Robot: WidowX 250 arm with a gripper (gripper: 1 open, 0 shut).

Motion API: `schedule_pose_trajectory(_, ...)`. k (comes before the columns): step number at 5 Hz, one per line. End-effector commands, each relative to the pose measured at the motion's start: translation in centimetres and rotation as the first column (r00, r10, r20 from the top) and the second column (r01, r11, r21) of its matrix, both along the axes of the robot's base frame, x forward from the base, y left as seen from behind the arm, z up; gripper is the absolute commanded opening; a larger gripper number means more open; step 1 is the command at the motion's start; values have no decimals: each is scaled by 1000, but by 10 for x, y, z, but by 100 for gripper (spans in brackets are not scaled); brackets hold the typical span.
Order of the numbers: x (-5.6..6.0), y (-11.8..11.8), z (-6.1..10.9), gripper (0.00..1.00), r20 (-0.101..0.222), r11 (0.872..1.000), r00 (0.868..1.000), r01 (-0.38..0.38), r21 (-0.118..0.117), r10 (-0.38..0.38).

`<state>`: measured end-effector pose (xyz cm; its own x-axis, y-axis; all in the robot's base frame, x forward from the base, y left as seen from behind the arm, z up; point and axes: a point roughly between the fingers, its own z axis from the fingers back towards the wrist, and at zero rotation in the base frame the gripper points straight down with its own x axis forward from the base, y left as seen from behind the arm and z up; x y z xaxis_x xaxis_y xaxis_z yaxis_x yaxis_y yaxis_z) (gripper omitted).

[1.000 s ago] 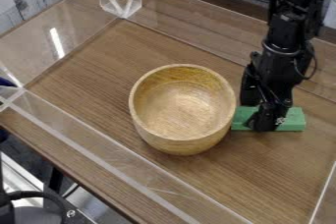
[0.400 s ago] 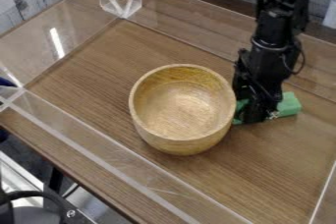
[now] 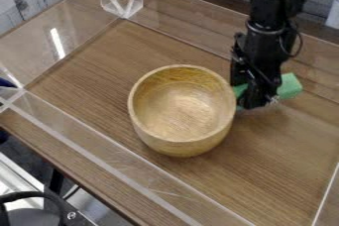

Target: Put the green block in the brown bowl

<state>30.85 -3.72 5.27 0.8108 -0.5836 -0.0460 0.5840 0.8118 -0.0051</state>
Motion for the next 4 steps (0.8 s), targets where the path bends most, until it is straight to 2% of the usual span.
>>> schedule_pose_trajectory(1,3,13,27,0,85,999,996,-35,-1,35)
schedule_pose_trajectory(2,0,27,28,0,81,998,995,-67,3,66)
schedule_pose_trajectory(4,-15,60,31,0,64,991,989,-135,9,134)
